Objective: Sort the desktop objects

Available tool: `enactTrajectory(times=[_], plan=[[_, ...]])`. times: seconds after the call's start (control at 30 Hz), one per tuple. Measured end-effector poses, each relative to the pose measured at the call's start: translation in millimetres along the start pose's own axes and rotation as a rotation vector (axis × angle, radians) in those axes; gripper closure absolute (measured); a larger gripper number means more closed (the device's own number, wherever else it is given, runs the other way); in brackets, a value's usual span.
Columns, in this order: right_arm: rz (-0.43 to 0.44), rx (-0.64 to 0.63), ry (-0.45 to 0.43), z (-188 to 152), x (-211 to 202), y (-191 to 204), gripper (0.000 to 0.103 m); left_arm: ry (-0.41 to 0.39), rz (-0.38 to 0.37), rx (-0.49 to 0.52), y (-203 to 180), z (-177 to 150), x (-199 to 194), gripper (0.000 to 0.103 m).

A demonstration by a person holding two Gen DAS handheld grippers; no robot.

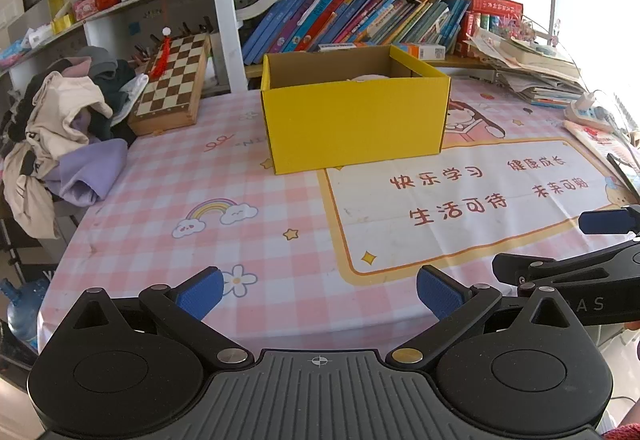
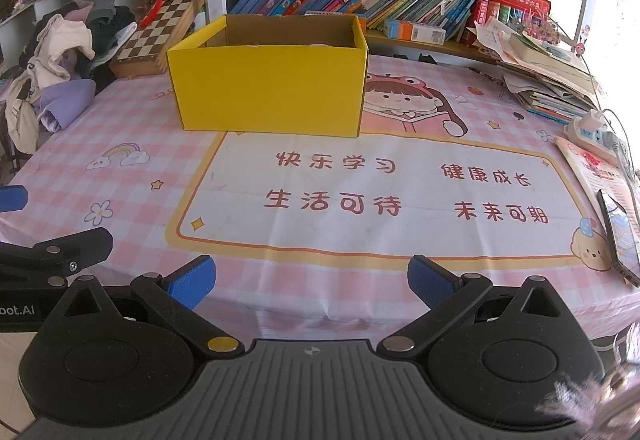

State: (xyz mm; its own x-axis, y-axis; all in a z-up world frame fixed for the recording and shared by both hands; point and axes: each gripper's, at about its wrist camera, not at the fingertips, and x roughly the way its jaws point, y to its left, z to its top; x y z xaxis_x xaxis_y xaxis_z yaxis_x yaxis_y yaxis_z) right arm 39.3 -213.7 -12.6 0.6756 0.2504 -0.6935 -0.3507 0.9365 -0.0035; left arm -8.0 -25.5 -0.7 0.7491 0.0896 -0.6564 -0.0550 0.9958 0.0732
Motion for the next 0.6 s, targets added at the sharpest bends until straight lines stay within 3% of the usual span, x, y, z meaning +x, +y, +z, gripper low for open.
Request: enactTrajectory(times=[0.6], plan=[[0.001,0.000,0.013,0.2,3.3,1.8,0.000,0.002,-0.024,-0.020,3.0,-2.2,2.2,0.000]])
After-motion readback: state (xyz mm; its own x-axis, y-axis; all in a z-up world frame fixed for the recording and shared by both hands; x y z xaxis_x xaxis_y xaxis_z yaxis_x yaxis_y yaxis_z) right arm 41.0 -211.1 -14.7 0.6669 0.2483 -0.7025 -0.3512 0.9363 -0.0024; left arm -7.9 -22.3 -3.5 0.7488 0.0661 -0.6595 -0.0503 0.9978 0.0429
